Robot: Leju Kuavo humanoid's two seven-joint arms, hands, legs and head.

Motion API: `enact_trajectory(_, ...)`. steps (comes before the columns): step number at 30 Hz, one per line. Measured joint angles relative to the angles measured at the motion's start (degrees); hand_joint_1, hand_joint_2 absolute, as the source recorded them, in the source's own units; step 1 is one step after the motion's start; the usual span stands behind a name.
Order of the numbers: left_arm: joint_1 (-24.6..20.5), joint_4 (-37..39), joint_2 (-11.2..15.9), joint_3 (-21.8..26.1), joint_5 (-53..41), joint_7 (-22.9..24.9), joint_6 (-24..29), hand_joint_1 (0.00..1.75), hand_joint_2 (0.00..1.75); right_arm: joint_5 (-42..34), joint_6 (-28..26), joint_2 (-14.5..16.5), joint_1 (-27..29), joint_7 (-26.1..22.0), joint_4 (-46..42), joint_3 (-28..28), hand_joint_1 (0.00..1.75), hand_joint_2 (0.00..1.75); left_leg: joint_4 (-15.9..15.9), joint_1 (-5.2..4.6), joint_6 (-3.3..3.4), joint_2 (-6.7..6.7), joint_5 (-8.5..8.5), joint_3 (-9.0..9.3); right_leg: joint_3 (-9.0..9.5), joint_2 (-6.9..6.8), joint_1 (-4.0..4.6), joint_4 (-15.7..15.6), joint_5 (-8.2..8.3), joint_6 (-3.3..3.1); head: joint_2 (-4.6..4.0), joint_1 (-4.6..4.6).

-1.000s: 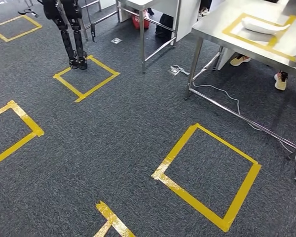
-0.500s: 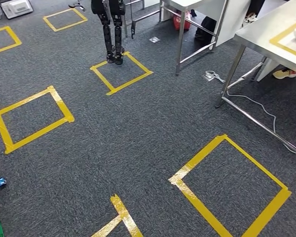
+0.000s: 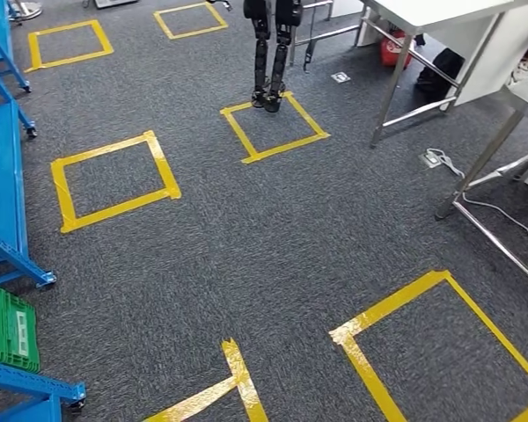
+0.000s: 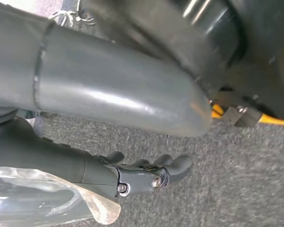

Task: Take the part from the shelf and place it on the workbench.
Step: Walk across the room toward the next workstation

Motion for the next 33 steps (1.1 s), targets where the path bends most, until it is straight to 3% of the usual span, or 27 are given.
enact_trajectory(2, -0.11, 0.0, -0.02, 0.0, -0.05, 0.03, -0.07, 0.0, 0.0, 0.1, 0.01, -0.02, 0.09, -0.15, 0.03, 0.22, 0.0, 0.0, -0.12, 0.02, 0.62, -1.27, 0.12, -0.01, -3.27, 3.74, -0.07, 6.57, -3.47, 0.05, 0.0, 0.34)
enact_trajectory(4, -0.19, 0.0, -0.04, 0.0, -0.09, 0.05, -0.17, 0.0, 0.0, 0.19, 0.05, -0.03, 0.25, -0.27, 0.1, 0.43, 0.0, 0.0, -0.09, -0.21, 0.96, -2.79, 0.09, -0.04, -7.59, 5.0, 0.02, 14.37, -6.09, -0.14, 0.0, 0.49)
enact_trajectory(5, -0.18, 0.0, -0.04, 0.0, -0.09, 0.07, -0.21, 0.0, 0.0, 0.21, 0.07, -0.03, 0.31, -0.3, 0.13, 0.52, 0.0, 0.0, -0.07, -0.33, 1.04, -3.63, 0.07, 0.0, -8.9, 5.14, 0.04, 16.02, -5.91, -0.28, 0.0, 0.51)
enact_trajectory(6, -0.16, 0.0, -0.04, 0.0, -0.09, 0.09, -0.24, 0.0, 0.0, 0.22, 0.09, -0.04, 0.37, -0.32, 0.15, 0.58, 0.0, 0.0, -0.06, -0.44, 1.06, -4.52, 0.06, 0.08, -9.13, 5.28, 0.04, 15.28, -4.47, -0.47, 0.0, 0.51)
enact_trajectory(7, -0.16, 0.0, -0.04, 0.0, -0.09, 0.11, -0.25, 0.0, 0.0, 0.23, 0.09, -0.05, 0.38, -0.34, 0.15, 0.61, 0.0, 0.0, -0.04, -0.5, 1.06, -5.42, 0.05, 0.18, -8.29, 5.67, 0.05, 12.34, -2.1, -0.72, 0.0, 0.5)
enact_trajectory(9, -0.23, -0.01, -0.09, 0.0, -0.09, 0.11, -0.25, 0.0, 0.0, 0.25, 0.09, -0.13, 0.36, -0.39, 0.19, 0.63, 0.0, 0.0, 0.07, -0.55, 0.9, -7.05, 0.03, 0.22, -5.5, 8.72, -0.04, 4.45, 2.28, -1.27, 0.0, 0.5)
enact_trajectory(11, -0.34, -0.02, -0.17, 0.0, -0.09, 0.1, -0.25, 0.0, 0.0, 0.31, 0.09, -0.21, 0.33, -0.42, 0.25, 0.65, 0.0, 0.0, 0.17, -0.37, 0.34, -8.44, 0.09, -0.17, -3.74, 11.37, -0.07, 0.22, 3.35, -1.45, 0.0, 0.55)
enact_trajectory(13, -0.27, -0.02, -0.17, 0.0, -0.09, 0.1, -0.26, 0.0, 0.0, 0.46, 0.09, -0.24, 0.3, -0.42, 0.28, 0.68, 0.0, 0.0, 0.02, -0.07, -0.51, -9.81, 0.36, -0.58, -3.05, 10.78, 0.04, -0.49, 3.15, -1.63, 0.01, 0.57)
enact_trajectory(14, -0.19, -0.02, -0.15, 0.0, -0.09, 0.1, -0.25, 0.0, 0.0, 0.56, 0.08, -0.25, 0.29, -0.43, 0.28, 0.72, 0.0, 0.0, 0.23, -0.05, -0.84, -9.44, 0.24, -0.77, -2.68, 9.98, 0.03, -0.83, 3.34, -1.9, 0.01, 0.55)
enact_trajectory(16, -0.11, -0.02, -0.1, 0.0, -0.09, 0.1, -0.22, 0.0, 0.0, 0.76, 0.04, -0.27, 0.39, -0.46, 0.29, 0.84, 0.0, 0.0, 3.15, -0.2, -1.41, -6.36, -1.63, -2.05, -2.07, 8.06, -0.05, -1.62, 3.69, -2.43, 0.01, 0.3)
enact_trajectory(17, -0.14, -0.02, -0.09, 0.0, -0.09, 0.1, -0.21, 0.0, 0.0, 0.85, 0.02, -0.29, 0.45, -0.48, 0.3, 0.91, 0.0, 0.0, 6.27, -0.22, -1.64, -4.26, -3.42, -3.47, -1.82, 6.99, 0.0, -1.79, 3.65, -2.57, 0.0, 0.18)
enact_trajectory(18, -0.2, -0.02, -0.08, -0.01, -0.1, 0.1, -0.21, 0.0, 0.0, 0.92, -0.01, -0.3, 0.52, -0.49, 0.31, 0.97, 0.0, 0.0, 10.1, -0.14, -1.92, -3.01, -5.31, -5.27, -1.67, 5.91, 0.08, -1.82, 3.51, -2.68, 0.0, 0.05)
enact_trajectory(19, -0.23, -0.02, -0.08, -0.01, -0.12, 0.1, -0.2, 0.0, 0.0, 0.97, -0.02, -0.3, 0.57, -0.49, 0.32, 1.02, 0.0, 0.0, 13.52, -0.01, -2.16, -2.47, -6.66, -6.9, -1.57, 4.79, 0.13, -1.79, 3.34, -2.72, 0.0, 0.0)
enact_trajectory(20, -0.21, -0.02, -0.07, -0.02, -0.14, 0.1, -0.2, 0.0, 0.0, 1.02, -0.02, -0.31, 0.58, -0.49, 0.33, 1.05, 0.0, 0.0, 15.4, 0.13, -2.35, -2.23, -6.98, -7.79, -1.44, 3.71, 0.15, -1.76, 3.17, -2.71, 0.0, -0.02)
enact_trajectory(21, -0.14, -0.02, -0.03, -0.02, -0.16, 0.11, -0.2, 0.0, 0.0, 1.07, -0.02, -0.31, 0.56, -0.49, 0.33, 1.08, 0.0, 0.0, 15.16, 0.26, -2.49, -2.05, -6.2, -7.6, -1.27, 2.73, 0.16, -1.75, 2.99, -2.67, 0.0, -0.03)
enact_trajectory(22, -0.07, -0.02, 0.01, -0.02, -0.19, 0.11, -0.2, 0.0, 0.0, 1.12, -0.01, -0.31, 0.51, -0.49, 0.33, 1.11, 0.0, 0.0, 12.59, 0.34, -2.54, -1.7, -4.45, -6.23, -1.03, 1.89, 0.15, -1.75, 2.8, -2.57, 0.0, -0.05)
enact_trajectory(24, -0.07, -0.02, 0.07, -0.03, -0.25, 0.14, -0.22, 0.0, 0.0, 1.24, -0.01, -0.31, 0.46, -0.5, 0.33, 1.22, 0.0, 0.0, 4.82, 0.17, -2.33, 0.44, -0.95, -2.07, -0.61, 0.49, 0.28, -1.69, 2.26, -2.08, 0.0, -0.13)
enact_trajectory(26, -0.17, -0.02, 0.05, -0.04, -0.31, 0.17, -0.27, 0.0, 0.0, 1.38, -0.02, -0.31, 0.43, -0.48, 0.34, 1.39, 0.0, 0.0, 0.52, -0.21, -1.61, 2.03, 0.07, 0.19, -0.42, -0.64, 0.53, -1.63, 1.68, -1.41, 0.0, -0.05)
enact_trajectory(28, -0.12, -0.02, 0.06, -0.06, -0.34, 0.29, -0.34, 0.0, 0.0, 1.51, -0.05, -0.31, 0.18, -0.43, 0.35, 1.55, 0.0, 0.0, 0.13, -0.47, -0.81, 1.33, -0.17, 0.26, 0.24, -1.63, 0.53, -1.74, 1.38, -0.87, 0.0, 0.05)
enact_trajectory(30, -0.06, -0.02, 0.1, -0.08, -0.35, 0.38, -0.39, 0.0, 0.0, 1.56, -0.1, -0.31, -0.07, -0.39, 0.35, 1.7, 0.0, 0.0, -0.17, -0.37, -0.13, 0.25, 0.0, 0.32, 0.35, -0.52, 0.26, -0.99, 0.45, -0.42, 0.01, 0.14)
enact_trajectory(31, -0.11, -0.02, 0.1, -0.09, -0.35, 0.38, -0.4, 0.0, 0.0, 1.56, -0.15, -0.31, -0.07, -0.36, 0.35, 1.81, 0.0, 0.0, -0.33, -0.25, 0.23, -0.32, 0.11, 0.37, -0.62, 0.95, 0.15, 0.95, -0.81, -0.27, 0.01, 0.28)
enact_trajectory(33, -0.26, -0.02, 0.05, -0.12, -0.33, 0.31, -0.4, 0.0, 0.0, 1.46, -0.29, -0.31, 0.1, -0.19, 0.36, 1.94, 0.0, 0.0, -0.38, -0.21, 0.74, -1.53, 0.12, 0.33, -4.47, 4.0, 0.04, 8.36, -4.38, -0.2, 0.01, 0.58)
